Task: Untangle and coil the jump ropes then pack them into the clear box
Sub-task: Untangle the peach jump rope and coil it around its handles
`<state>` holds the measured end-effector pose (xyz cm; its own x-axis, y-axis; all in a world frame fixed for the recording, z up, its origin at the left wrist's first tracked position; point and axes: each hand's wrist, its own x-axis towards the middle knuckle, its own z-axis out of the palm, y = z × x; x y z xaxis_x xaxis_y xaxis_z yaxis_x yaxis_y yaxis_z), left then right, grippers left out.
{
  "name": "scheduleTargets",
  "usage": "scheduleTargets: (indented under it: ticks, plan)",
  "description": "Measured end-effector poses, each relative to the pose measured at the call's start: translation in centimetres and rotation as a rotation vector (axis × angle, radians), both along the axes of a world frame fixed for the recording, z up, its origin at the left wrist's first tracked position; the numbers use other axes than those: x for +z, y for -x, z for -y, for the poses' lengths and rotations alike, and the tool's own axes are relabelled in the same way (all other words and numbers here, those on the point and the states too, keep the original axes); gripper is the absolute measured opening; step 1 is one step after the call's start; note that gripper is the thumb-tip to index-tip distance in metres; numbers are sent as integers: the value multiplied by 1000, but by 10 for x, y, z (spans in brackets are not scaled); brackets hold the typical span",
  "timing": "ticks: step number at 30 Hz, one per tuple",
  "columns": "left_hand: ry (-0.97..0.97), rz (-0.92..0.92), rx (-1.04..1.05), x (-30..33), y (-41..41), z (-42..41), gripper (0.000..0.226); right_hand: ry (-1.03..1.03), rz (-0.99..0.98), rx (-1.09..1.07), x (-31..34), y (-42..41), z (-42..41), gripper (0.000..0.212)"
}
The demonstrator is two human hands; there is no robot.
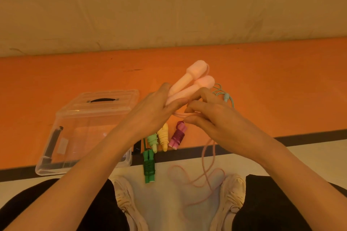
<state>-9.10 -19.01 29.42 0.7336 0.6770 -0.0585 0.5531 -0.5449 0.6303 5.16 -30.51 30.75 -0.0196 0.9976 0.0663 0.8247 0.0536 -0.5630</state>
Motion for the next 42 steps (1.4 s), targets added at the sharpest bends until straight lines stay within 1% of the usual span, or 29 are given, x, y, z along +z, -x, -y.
scheduleTargets:
  ticks: [3, 5, 7, 9, 11, 13, 15, 16, 18, 20, 21, 22, 23, 24, 25, 27, 28, 30, 33, 36, 39, 40, 42]
  plan:
    - [63, 8, 1, 1, 0, -5, 43, -26, 102, 2, 3, 4, 0, 32]
    - [79, 12, -16, 0, 1, -6, 39, -17, 135, -6, 3, 5, -2, 41]
    - [62, 2, -33, 0, 2, -5, 32, 8, 150, -10, 3, 4, -3, 47]
    - [-5, -47, -51, 0, 4, -4, 28, 42, 162, 6, 3, 4, -3, 48]
    - [-118, -122, -97, 1, 6, -3, 32, 85, 163, 36, 5, 4, -3, 44]
    - [-175, -170, -157, 0, 8, -2, 34, 134, 145, 61, 6, 2, -3, 35]
    - [-151, -169, -205, 0, 9, -1, 40, 155, 92, 64, 8, -2, -3, 30]
    - [-126, -153, -224, 0, 9, -1, 46, 150, 56, 58, 10, -4, -3, 29]
    - [-83, -112, -250, -1, 10, 0, 60, 155, -9, 36, 14, -6, -4, 29]
    - [-19, -85, -270, 2, 11, 2, 66, 193, -47, 17, 15, -7, -3, 30]
    - [33, -81, -277, 3, 11, 4, 64, 213, -51, 17, 15, -8, -3, 31]
    - [84, -84, -284, 3, 12, 5, 58, 227, -51, 19, 15, -8, -2, 30]
    - [114, -90, -289, 3, 12, 7, 47, 233, -51, 21, 14, -9, -2, 29]
    - [110, -106, -295, 2, 12, 9, 37, 237, -52, 22, 14, -9, -2, 28]
    - [67, -125, -299, 1, 11, 10, 33, 240, -42, 28, 12, -10, -2, 28]
    - [-48, -166, -298, -2, 10, 10, 33, 227, 16, 47, 8, -11, -2, 28]
    - [-73, -183, -299, -2, 10, 10, 32, 209, 53, 53, 6, -11, -2, 28]
    - [-76, -221, -304, -4, 10, 7, 35, 162, 104, 51, 3, -12, -2, 25]
    - [-99, -278, -326, -6, 9, 8, 43, 116, 122, 71, 3, -14, -4, 16]
    - [-94, -249, -362, -9, 10, 10, 40, 65, 52, 5, 5, -14, -4, 10]
    - [-50, -196, -359, -8, 10, 8, 37, 60, -6, -116, 10, -19, -2, 24]
    - [-69, -201, -348, -7, 11, 6, 37, 87, -24, -129, 14, -22, -1, 22]
    - [-120, -233, -325, -7, 12, 1, 37, 186, -90, -122, 21, -30, 3, 10]
